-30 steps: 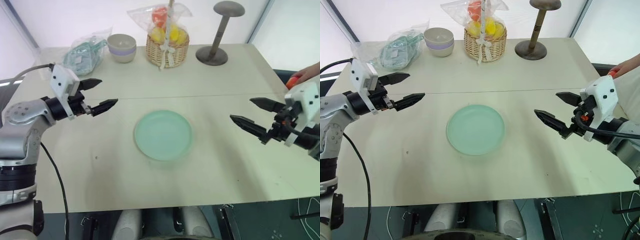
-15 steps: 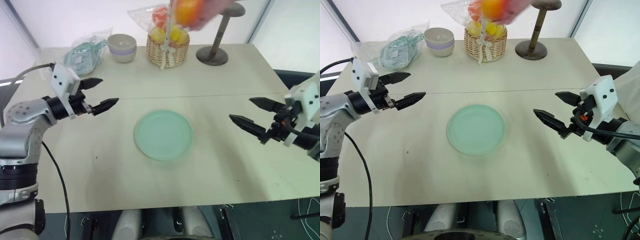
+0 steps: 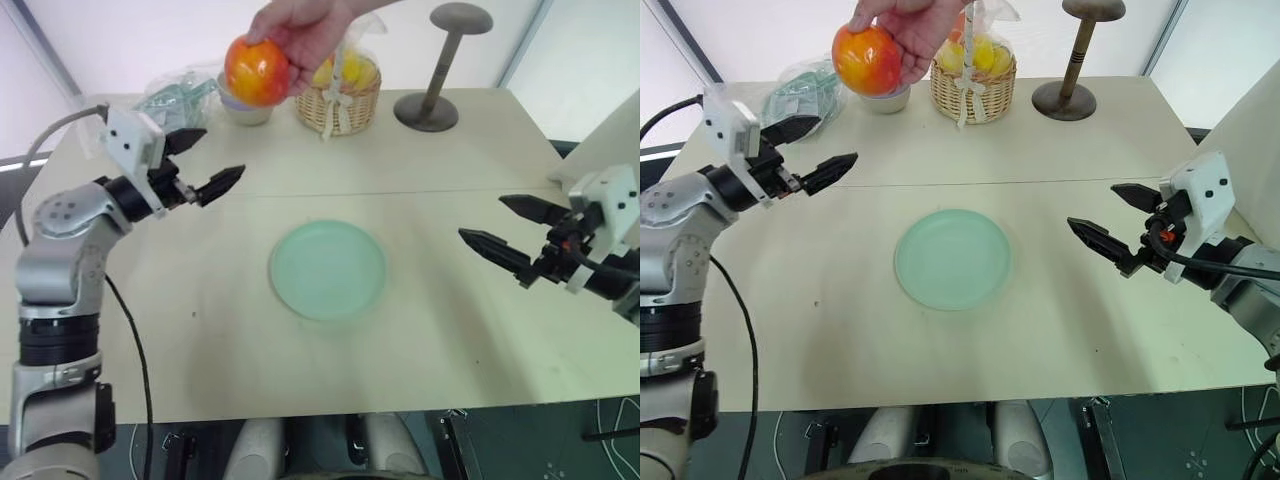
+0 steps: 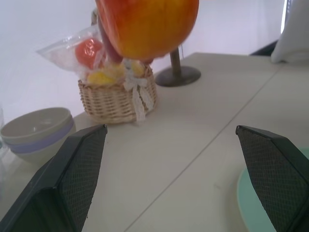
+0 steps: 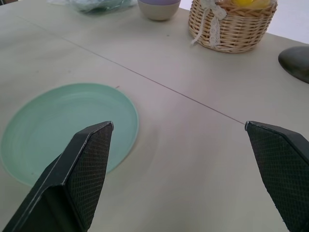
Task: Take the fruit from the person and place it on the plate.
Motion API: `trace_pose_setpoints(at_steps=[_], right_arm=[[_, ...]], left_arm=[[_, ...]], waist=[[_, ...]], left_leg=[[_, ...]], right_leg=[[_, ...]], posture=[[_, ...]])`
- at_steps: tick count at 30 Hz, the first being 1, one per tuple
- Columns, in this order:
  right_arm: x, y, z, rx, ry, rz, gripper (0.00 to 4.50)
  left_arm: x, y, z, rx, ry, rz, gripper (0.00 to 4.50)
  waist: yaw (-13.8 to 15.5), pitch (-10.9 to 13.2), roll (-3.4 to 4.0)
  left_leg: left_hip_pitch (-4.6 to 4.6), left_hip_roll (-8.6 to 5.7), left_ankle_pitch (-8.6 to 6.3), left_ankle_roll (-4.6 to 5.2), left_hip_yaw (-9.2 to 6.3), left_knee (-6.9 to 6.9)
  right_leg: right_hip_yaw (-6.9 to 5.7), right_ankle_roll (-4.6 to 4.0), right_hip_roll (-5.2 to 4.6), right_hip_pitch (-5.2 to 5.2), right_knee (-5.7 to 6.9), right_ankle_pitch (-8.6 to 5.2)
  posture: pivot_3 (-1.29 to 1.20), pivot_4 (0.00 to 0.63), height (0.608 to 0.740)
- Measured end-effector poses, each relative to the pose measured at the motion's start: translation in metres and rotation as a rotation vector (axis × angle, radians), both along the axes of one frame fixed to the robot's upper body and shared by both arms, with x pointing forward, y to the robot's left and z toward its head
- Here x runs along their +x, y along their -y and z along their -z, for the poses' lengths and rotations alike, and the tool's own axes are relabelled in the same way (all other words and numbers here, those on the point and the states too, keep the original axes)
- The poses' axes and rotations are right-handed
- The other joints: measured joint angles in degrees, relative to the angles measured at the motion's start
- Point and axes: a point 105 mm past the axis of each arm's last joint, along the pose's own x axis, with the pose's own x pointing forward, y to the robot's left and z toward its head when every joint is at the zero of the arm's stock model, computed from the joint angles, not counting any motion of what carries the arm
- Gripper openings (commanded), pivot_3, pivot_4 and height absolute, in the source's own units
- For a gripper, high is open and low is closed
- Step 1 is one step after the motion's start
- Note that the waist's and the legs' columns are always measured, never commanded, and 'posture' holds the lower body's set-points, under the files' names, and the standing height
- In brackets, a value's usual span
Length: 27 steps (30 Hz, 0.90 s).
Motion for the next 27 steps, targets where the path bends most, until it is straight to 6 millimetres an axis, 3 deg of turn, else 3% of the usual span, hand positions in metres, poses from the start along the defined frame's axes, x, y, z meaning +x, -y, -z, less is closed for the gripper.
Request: trace_pose_setpoints(at_steps=[6,13,27], right_arm=[[0.001,-0.004,0.003,0.001,-0.007,-0.014,4.47],[0.002,-0.006,0.001,0.001,0.005,-0.026,4.47],[0.002,-0.007,-0.001,0.001,0.015,-0.031,4.47]], left_arm=[[-0.004,0.025,-0.007,-0.075,0.038,0.013,4.50],[0.004,0.020,-0.023,-0.103,0.132,-0.109,4.50],[0.016,0.021,-0.027,-0.161,0.173,-0.223,4.50]], waist=[[-0.1,0.0,0.00],[0.0,0.0,0.00],[0.1,0.0,-0.01]], left_leg=[[0.03,0.00,0.00,-0.01,0.00,0.00],[0.03,0.00,0.01,-0.01,0.00,0.03],[0.03,-0.01,0.01,-0.01,0.00,0.06]], right_leg=[[0.02,0.00,0.04,0.00,0.06,0.00],[0.02,0.00,0.09,0.00,0.08,0.00],[0.01,0.01,0.10,0.04,0.08,0.00]], posture=[[0.00,0.150,0.740],[0.00,0.150,0.740],[0.00,0.150,0.740]])
